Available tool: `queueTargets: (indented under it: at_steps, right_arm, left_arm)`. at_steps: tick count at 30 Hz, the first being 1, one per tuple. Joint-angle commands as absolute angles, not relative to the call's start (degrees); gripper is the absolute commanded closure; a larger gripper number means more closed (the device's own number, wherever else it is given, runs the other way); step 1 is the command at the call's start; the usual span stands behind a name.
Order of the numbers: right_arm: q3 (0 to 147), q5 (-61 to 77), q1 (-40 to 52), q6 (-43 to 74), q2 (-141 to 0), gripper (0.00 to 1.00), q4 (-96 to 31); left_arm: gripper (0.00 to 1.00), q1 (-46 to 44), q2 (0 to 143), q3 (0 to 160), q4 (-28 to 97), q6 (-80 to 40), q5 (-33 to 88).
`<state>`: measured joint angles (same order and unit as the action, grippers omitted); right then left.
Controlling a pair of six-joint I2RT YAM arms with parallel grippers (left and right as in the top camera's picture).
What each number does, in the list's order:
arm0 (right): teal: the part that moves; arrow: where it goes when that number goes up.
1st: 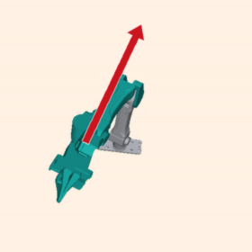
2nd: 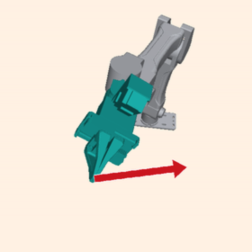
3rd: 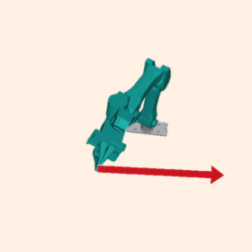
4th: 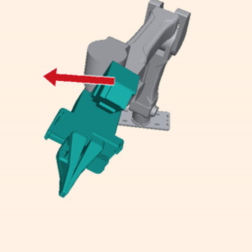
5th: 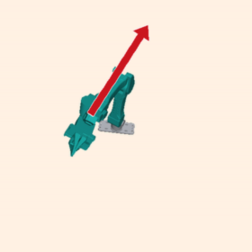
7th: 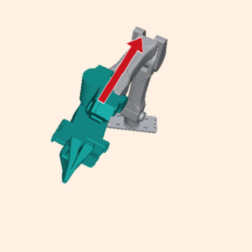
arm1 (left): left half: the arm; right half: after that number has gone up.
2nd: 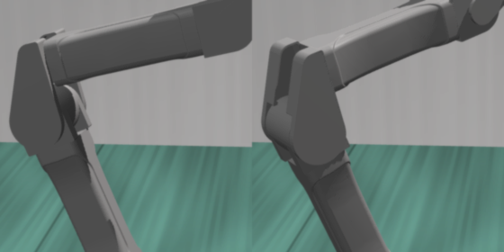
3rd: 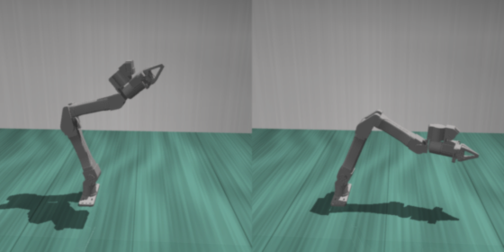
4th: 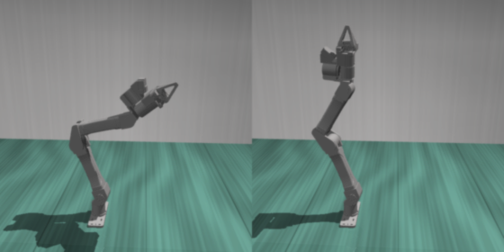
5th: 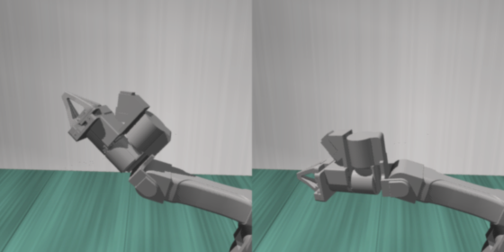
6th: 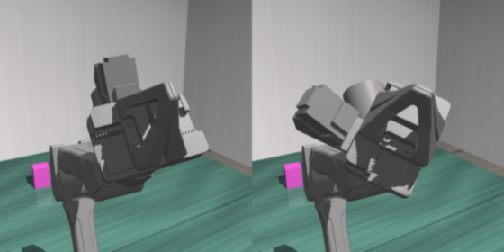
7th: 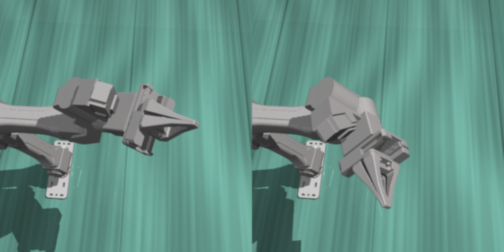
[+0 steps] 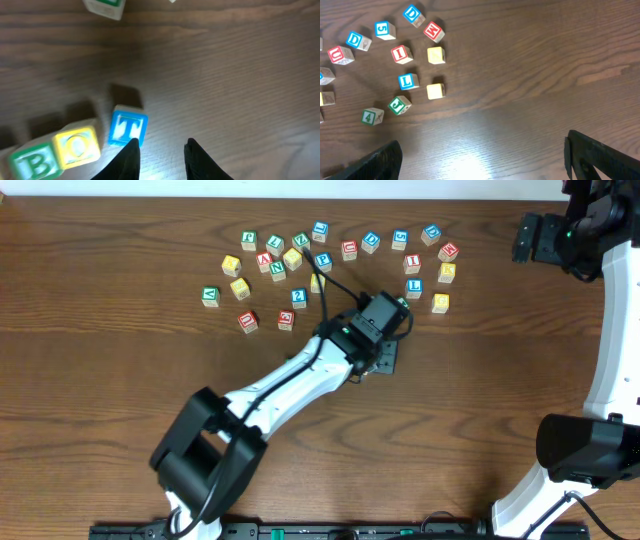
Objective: Spell out ROBOT
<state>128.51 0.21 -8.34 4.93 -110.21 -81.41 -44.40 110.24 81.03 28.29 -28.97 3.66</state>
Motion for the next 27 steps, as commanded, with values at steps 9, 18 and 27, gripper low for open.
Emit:
queueTargets:
  at_steps: [9,18,27]
  right_arm:
    - [128.4,0.2,-8.5,4.2,-110.2,0.01,-81.5]
    - [128.4,0.2,-8.5,4.2,-110.2,0.01,-81.5]
    - [128.4,0.2,-8.5,4.2,-110.2,0.01,-81.5]
  left_arm:
    - [0.71,-48.3,115.7,81.7,28.4,-31.7,1.5]
    - [0.72,-48.2,117.6,81.7,25.9,-34.0,-2.4]
    - [0.71,-46.9,119.7,81.7,21.1,-35.4,-4.6]
